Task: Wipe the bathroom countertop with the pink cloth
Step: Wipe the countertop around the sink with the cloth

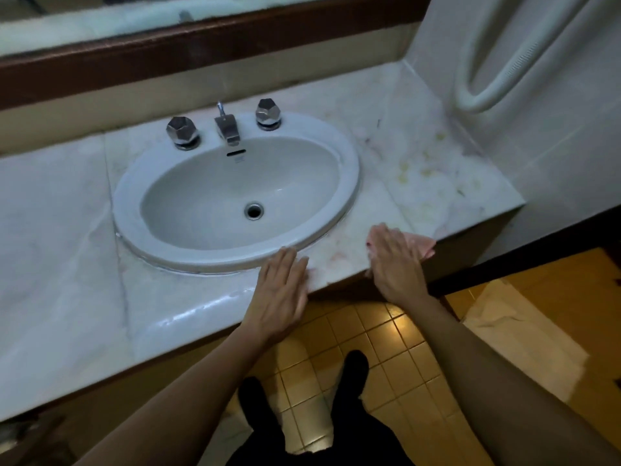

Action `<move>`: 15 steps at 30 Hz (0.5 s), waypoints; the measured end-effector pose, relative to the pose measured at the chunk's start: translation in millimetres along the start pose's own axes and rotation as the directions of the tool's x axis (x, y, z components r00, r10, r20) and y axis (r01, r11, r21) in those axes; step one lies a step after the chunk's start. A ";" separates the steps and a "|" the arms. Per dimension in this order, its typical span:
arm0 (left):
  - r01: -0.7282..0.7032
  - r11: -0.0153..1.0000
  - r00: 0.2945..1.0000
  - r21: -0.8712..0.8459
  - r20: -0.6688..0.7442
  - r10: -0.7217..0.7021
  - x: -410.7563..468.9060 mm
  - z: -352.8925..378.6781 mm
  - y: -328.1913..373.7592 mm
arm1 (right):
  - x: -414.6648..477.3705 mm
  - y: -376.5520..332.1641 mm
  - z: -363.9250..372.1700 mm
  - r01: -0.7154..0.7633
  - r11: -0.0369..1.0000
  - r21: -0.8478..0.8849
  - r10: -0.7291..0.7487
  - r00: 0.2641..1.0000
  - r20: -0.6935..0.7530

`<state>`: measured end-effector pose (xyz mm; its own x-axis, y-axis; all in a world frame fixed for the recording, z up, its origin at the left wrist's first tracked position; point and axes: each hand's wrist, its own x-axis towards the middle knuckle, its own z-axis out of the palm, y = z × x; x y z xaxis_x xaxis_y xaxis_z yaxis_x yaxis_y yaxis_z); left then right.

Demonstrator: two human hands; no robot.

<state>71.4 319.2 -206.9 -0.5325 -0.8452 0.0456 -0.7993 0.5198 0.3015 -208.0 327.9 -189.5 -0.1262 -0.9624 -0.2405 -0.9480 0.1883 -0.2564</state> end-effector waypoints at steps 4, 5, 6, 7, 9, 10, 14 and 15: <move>0.026 0.979 0.996 0.200 0.080 -0.043 18.0 26.2 21.2 | 55.4 67.7 -31.4 -0.159 0.987 0.001 0.159 0.987 -0.005; 0.029 0.971 0.997 0.238 0.067 -0.046 17.8 30.5 23.1 | 65.8 66.8 -33.7 -0.189 0.982 0.014 0.189 0.982 0.002; 0.029 0.964 0.998 0.265 0.052 -0.045 17.7 33.5 24.1 | 73.4 59.1 -33.0 -0.197 0.980 0.035 0.197 0.980 0.006; 0.031 0.957 0.998 0.288 0.041 -0.045 17.8 35.7 24.2 | 77.0 47.4 -29.2 -0.168 0.984 0.051 0.168 0.986 0.009; 0.044 0.946 0.998 0.321 0.024 -0.054 20.1 39.2 23.7 | 70.6 18.4 -15.7 -0.012 0.999 0.048 0.011 1.000 0.022; 0.051 0.943 0.998 0.329 0.017 -0.059 21.5 40.8 23.5 | 61.7 6.4 -9.0 0.085 0.995 0.045 -0.087 0.996 0.037; 0.059 0.940 0.998 0.336 -0.010 -0.059 21.4 42.8 25.2 | 18.8 16.5 -2.5 0.391 0.920 0.038 -0.392 0.907 0.155; 0.060 0.941 0.998 0.332 -0.016 -0.058 21.4 42.9 25.1 | 17.0 33.8 -7.7 0.395 0.916 0.069 -0.401 0.899 0.178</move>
<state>27.9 319.4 -239.2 -0.4809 -0.8757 0.0431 -0.8768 0.4800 -0.0298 -244.5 316.5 -195.1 0.3189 -0.9054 -0.2803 -0.8981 -0.1941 -0.3947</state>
